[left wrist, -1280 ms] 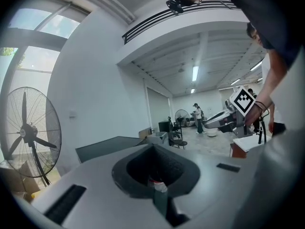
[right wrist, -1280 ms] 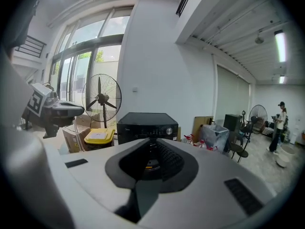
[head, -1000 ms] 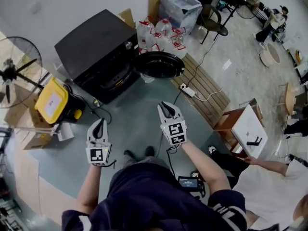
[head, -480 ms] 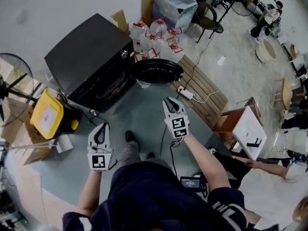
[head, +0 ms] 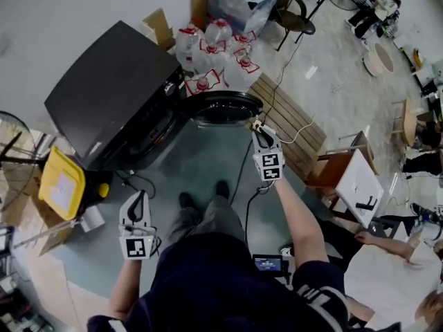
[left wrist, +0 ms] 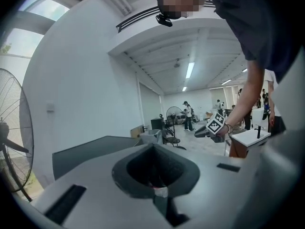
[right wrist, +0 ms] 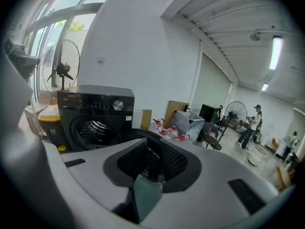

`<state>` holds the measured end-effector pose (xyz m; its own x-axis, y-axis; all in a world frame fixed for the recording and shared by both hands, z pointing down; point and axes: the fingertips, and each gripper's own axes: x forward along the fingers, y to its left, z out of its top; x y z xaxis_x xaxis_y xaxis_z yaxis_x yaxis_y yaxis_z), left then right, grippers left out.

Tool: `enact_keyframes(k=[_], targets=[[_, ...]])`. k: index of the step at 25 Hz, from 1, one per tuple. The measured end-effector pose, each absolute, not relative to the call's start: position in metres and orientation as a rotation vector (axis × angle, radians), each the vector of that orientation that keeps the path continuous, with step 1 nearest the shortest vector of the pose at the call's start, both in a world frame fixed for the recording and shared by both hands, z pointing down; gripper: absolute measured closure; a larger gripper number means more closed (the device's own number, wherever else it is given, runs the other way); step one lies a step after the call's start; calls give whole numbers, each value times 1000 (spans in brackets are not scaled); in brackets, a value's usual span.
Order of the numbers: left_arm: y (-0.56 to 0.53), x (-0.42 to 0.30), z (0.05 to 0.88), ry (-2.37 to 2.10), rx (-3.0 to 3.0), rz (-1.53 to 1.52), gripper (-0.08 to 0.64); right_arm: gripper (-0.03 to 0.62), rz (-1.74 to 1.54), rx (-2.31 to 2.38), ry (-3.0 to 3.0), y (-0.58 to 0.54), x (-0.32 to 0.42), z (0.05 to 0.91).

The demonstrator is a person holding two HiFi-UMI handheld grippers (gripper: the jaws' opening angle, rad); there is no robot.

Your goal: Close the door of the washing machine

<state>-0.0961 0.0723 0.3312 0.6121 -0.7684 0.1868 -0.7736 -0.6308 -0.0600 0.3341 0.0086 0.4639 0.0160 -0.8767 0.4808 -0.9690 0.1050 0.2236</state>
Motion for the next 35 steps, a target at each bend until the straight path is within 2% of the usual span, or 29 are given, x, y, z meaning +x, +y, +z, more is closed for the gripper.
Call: enact_keyframes(k=[9, 12, 16, 24, 28, 35], targets=[[34, -89, 387, -1531, 2619, 392, 540, 473, 283, 1696, -1818, -59, 462, 589], [29, -89, 411, -1540, 2603, 520, 540, 470, 297, 1650, -1808, -83, 498, 633], [25, -90, 441, -1597, 2507, 604, 540, 431, 301, 1579, -1828, -109, 531, 683], [12, -80, 465, -1631, 2496, 739, 540, 430, 277, 1478, -1871, -146, 551, 726], [7, -71, 468, -1643, 2483, 762, 540, 407, 293, 1401, -1898, -156, 557, 742], [7, -69, 478, -1695, 2421, 743, 540, 408, 318, 1261, -1946, -164, 562, 763]])
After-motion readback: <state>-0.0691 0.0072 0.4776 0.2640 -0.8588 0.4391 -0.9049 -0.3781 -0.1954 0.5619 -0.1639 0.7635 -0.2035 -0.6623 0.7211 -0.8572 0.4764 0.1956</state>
